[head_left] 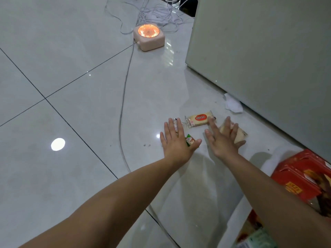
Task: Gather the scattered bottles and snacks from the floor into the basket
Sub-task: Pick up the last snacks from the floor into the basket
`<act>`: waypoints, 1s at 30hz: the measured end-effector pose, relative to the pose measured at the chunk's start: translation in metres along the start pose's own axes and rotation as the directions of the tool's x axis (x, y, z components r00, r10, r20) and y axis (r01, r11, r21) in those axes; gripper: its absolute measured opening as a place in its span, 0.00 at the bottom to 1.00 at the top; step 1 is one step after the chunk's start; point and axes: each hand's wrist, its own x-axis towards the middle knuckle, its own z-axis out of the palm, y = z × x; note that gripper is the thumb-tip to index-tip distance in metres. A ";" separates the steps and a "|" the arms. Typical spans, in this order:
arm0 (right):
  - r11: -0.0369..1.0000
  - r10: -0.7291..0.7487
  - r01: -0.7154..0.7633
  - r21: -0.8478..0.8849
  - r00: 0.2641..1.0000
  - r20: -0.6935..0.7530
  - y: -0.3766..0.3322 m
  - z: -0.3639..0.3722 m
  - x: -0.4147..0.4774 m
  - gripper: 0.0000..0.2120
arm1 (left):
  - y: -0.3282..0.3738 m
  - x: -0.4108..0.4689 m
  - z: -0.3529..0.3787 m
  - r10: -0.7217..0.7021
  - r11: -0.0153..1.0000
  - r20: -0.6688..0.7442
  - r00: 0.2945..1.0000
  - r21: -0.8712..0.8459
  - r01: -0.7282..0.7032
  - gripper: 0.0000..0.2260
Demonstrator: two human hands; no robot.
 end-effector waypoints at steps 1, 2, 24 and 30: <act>1.000 -0.012 0.012 -0.023 1.000 0.012 0.000 0.002 0.001 0.24 | -0.001 0.000 0.001 0.006 1.000 -0.012 1.000 0.007 -0.006 0.44; 0.999 -0.018 0.019 -0.037 1.000 0.024 0.000 0.003 0.002 0.24 | -0.002 0.000 0.002 0.016 1.000 -0.020 1.000 0.010 -0.015 0.44; 0.790 0.442 -0.420 0.446 0.895 0.059 0.001 -0.011 -0.023 0.48 | -0.053 -0.035 -0.032 0.005 0.995 0.045 0.999 0.103 -0.010 0.46; 0.799 0.311 -0.295 0.524 0.949 0.059 -0.008 -0.022 -0.046 0.37 | -0.051 -0.051 -0.054 -0.104 0.977 -0.026 0.994 0.185 0.107 0.30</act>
